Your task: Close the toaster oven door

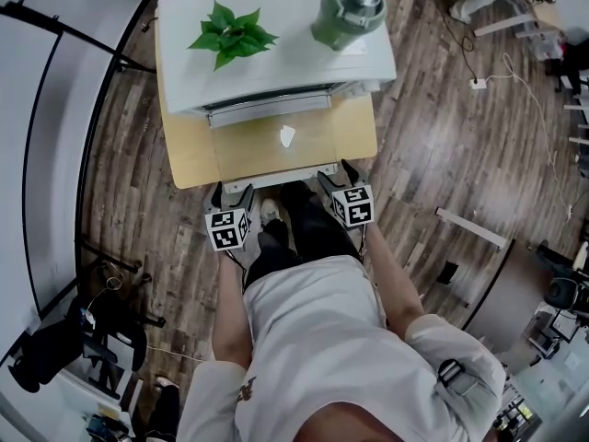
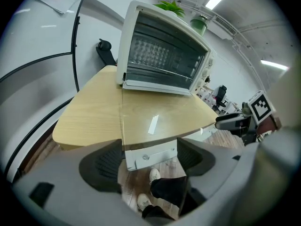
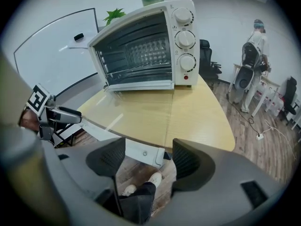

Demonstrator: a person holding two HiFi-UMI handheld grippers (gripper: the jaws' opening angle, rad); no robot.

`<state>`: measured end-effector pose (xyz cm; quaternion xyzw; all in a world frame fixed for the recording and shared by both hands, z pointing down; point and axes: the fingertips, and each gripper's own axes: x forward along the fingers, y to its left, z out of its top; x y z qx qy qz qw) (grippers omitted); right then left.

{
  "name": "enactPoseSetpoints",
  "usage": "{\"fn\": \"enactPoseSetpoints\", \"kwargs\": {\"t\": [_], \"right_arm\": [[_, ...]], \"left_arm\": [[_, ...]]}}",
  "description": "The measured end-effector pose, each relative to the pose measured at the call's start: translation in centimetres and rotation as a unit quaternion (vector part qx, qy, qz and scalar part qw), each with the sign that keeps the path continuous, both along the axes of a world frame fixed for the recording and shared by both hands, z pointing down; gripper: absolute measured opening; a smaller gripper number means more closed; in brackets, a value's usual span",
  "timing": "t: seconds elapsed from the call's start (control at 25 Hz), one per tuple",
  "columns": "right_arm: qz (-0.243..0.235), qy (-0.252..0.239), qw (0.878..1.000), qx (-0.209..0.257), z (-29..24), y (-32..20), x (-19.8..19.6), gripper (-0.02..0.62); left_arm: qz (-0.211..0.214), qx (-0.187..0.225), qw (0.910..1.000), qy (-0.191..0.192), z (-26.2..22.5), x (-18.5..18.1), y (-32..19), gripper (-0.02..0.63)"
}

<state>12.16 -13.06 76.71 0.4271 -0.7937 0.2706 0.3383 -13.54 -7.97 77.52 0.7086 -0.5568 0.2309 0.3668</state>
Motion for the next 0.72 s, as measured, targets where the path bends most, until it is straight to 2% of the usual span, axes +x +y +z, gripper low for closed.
{"fn": "enactPoseSetpoints", "kwargs": {"t": [0.2, 0.4, 0.52, 0.72], "right_arm": [[0.009, -0.013, 1.000, -0.016, 0.9, 0.1, -0.2, 0.313], [0.022, -0.017, 0.999, -0.017, 0.9, 0.0, 0.1, 0.281], [0.013, -0.012, 0.999, -0.029, 1.3, 0.4, -0.1, 0.267], [0.029, -0.017, 0.999, -0.035, 1.7, 0.4, -0.1, 0.250]], "left_arm": [[-0.004, -0.010, 0.9999, 0.009, 0.7, 0.2, 0.2, 0.365], [-0.008, -0.015, 0.9997, 0.019, 1.0, 0.4, 0.2, 0.364], [-0.009, -0.017, 0.9997, 0.016, 1.1, 0.3, 0.2, 0.351], [-0.005, -0.020, 0.9998, 0.005, 1.2, 0.2, 0.3, 0.333]]}}
